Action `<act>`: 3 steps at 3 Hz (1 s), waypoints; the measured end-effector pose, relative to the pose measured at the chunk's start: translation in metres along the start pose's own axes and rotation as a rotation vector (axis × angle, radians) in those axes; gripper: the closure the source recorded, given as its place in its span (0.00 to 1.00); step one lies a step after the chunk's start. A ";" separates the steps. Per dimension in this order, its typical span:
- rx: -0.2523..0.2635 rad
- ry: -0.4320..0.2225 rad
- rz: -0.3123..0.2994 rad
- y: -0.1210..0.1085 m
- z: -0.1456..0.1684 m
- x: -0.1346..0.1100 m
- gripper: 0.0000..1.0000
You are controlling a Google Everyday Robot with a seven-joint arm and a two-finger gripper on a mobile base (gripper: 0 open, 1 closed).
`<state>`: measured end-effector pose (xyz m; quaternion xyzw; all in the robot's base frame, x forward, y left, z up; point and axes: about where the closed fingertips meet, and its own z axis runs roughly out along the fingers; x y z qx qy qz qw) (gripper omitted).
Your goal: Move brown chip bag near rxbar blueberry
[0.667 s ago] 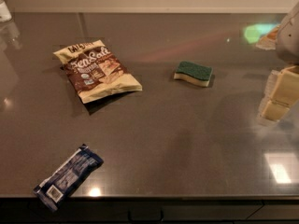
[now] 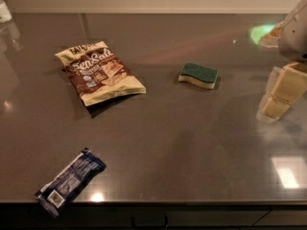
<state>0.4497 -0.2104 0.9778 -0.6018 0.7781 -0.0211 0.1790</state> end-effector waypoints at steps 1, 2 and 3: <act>0.004 -0.050 -0.008 -0.013 0.014 -0.018 0.00; -0.003 -0.095 -0.012 -0.027 0.033 -0.044 0.00; -0.006 -0.100 -0.008 -0.042 0.061 -0.077 0.00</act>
Offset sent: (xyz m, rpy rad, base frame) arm 0.0782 0.0725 -0.0247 0.1419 -0.0259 0.0525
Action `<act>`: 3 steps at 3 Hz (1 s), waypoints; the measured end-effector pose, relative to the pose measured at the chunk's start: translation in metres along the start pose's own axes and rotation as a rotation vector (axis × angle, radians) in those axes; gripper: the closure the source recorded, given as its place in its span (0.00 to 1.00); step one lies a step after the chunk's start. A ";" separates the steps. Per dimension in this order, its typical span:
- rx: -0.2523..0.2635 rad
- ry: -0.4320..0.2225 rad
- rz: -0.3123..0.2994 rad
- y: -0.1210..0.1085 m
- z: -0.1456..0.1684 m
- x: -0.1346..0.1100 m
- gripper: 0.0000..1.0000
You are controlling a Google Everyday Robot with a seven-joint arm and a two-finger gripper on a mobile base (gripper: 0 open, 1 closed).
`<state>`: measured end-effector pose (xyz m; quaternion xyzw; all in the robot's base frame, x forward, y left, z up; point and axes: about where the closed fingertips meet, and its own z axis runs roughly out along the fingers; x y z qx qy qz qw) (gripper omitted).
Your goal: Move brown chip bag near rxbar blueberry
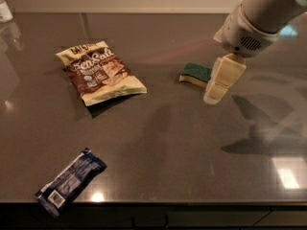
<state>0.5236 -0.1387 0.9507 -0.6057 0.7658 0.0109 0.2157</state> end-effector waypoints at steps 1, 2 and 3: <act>-0.006 -0.015 0.026 -0.016 0.031 -0.032 0.00; -0.025 -0.026 0.061 -0.027 0.064 -0.059 0.00; -0.050 -0.050 0.082 -0.032 0.097 -0.083 0.00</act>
Offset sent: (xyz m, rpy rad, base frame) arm 0.0883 0.1017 -0.0550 0.0823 0.0689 -0.0783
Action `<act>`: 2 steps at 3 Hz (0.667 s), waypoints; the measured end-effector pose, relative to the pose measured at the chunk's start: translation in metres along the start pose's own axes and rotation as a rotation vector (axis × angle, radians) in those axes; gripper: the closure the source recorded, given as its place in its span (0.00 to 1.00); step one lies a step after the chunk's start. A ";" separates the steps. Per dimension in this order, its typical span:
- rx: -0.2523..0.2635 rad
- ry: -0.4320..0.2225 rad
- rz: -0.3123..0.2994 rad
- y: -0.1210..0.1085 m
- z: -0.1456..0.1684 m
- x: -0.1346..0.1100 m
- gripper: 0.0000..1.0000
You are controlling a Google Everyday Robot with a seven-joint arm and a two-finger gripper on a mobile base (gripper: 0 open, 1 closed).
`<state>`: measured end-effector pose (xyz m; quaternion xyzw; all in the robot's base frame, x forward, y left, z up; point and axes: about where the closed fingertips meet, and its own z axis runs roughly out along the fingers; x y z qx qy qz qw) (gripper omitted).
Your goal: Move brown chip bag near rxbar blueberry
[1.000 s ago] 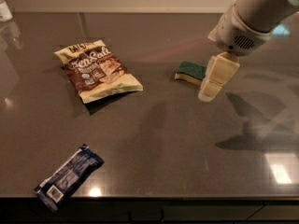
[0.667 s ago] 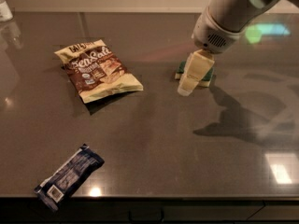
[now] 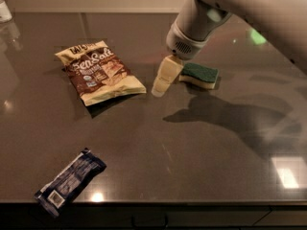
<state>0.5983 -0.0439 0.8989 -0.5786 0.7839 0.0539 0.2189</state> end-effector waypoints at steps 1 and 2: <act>-0.037 -0.048 -0.016 0.003 0.035 -0.025 0.00; -0.084 -0.088 -0.035 0.009 0.067 -0.046 0.00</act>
Offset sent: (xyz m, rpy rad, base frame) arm 0.0310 0.1048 -0.0687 0.1499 0.0599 0.1323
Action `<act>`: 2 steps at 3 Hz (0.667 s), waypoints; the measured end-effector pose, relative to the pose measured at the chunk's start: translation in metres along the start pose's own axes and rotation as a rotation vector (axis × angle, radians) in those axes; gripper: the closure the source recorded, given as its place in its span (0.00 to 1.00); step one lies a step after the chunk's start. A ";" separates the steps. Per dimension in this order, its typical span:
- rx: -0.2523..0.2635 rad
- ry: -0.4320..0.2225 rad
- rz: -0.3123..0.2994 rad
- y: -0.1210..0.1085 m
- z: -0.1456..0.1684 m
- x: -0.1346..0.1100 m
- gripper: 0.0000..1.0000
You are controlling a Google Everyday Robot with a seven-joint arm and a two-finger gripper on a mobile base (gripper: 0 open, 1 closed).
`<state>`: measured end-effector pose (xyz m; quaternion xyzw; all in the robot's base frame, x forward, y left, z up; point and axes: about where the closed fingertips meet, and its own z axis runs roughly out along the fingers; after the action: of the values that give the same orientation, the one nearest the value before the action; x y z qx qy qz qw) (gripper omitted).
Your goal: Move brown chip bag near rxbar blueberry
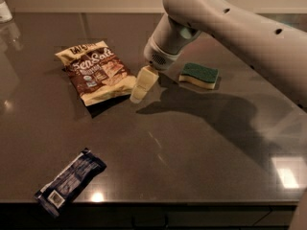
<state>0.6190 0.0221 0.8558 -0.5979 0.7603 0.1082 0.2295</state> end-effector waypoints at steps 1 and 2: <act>-0.039 -0.025 -0.008 0.003 0.027 -0.016 0.00; -0.073 -0.047 0.004 0.008 0.045 -0.030 0.00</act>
Offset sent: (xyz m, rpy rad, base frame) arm 0.0112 0.0715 -0.0343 0.1012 0.0874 0.0373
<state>0.6267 0.0694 0.8298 -0.6015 0.7516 0.1503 0.2251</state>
